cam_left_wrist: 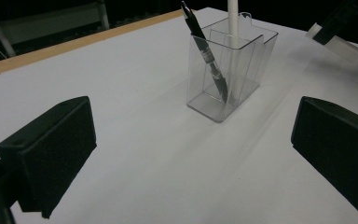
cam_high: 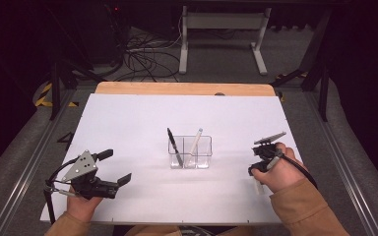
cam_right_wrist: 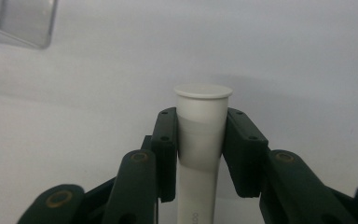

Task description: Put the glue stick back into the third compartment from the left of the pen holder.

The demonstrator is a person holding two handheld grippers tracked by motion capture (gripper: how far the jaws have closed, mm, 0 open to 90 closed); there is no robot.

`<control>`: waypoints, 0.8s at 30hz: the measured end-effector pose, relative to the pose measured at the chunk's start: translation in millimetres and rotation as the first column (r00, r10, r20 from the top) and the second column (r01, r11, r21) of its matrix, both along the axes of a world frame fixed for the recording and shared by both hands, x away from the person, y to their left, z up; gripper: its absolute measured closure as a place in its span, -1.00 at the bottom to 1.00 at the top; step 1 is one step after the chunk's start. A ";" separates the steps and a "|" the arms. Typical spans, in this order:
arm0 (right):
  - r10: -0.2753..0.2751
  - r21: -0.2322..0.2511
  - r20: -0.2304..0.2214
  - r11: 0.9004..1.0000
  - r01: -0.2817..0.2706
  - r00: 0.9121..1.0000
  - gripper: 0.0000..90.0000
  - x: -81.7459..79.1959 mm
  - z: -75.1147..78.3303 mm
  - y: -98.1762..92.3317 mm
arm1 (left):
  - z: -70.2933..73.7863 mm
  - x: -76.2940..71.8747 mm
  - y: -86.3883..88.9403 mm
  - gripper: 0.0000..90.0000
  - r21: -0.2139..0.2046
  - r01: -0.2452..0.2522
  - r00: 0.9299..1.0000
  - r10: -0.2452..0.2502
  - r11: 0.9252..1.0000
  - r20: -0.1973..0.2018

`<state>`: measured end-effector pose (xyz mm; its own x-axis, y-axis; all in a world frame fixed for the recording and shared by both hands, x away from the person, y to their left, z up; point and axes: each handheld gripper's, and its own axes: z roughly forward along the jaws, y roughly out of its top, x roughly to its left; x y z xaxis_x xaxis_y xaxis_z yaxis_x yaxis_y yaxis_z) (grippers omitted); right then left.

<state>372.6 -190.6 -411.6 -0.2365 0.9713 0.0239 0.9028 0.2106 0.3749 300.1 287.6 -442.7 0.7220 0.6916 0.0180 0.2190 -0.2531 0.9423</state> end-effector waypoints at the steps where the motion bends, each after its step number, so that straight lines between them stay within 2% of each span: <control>1: 0.008 0.004 0.020 1.000 -0.008 1.000 0.50 -0.3 1.9 -0.3 | -0.2 -0.2 -0.3 -0.98 -0.004 -0.001 1.000 0.001 1.000 -0.002; 6: 0.056 0.030 0.133 0.998 -0.061 0.990 0.50 -1.8 10.7 -3.6 | -0.2 -0.1 -0.3 -0.98 -0.001 0.001 1.000 -0.001 1.000 0.001; 9: 0.082 0.046 0.193 0.995 -0.092 0.978 0.50 -2.9 14.5 -5.4 | -0.2 0.2 -0.1 -0.98 0.001 -0.001 1.000 0.001 1.000 0.003; 13: 0.108 0.070 0.271 0.989 -0.132 0.956 0.50 -5.0 19.3 -6.9 | -0.4 0.3 -0.6 -0.98 0.002 -0.003 1.000 0.003 1.000 0.000; 14: 0.117 0.078 0.301 0.986 -0.147 0.946 0.50 -5.6 20.8 -7.3 | -0.4 0.2 -0.6 -0.98 0.003 -0.003 1.000 0.003 1.000 -0.001; 16: 0.127 0.094 0.339 0.981 -0.167 0.932 0.50 -6.6 23.2 -8.1 | -0.4 0.3 -0.3 -0.98 0.005 -0.003 1.000 0.003 1.000 0.002; 19: 0.152 0.111 0.401 0.971 -0.212 0.904 0.50 -8.1 26.8 -9.3 | -0.4 0.2 -0.3 -0.98 0.001 -0.003 1.000 0.003 1.000 0.000; 20: 0.162 0.121 0.418 0.965 -0.232 0.894 0.50 -8.5 27.7 -9.6 | -0.4 0.2 -0.4 -0.98 0.002 -0.003 1.000 0.003 1.000 0.000; 21: 0.182 0.130 0.441 0.956 -0.263 0.879 0.50 -8.8 28.9 -10.1 | -0.5 0.2 -0.5 -0.98 0.002 -0.004 1.000 0.004 1.000 0.000; 24: 0.210 0.152 0.487 0.936 -0.319 0.848 0.50 -10.1 30.6 -10.4 | -0.6 0.1 -0.7 -0.98 0.002 -0.004 1.000 0.004 1.000 0.001</control>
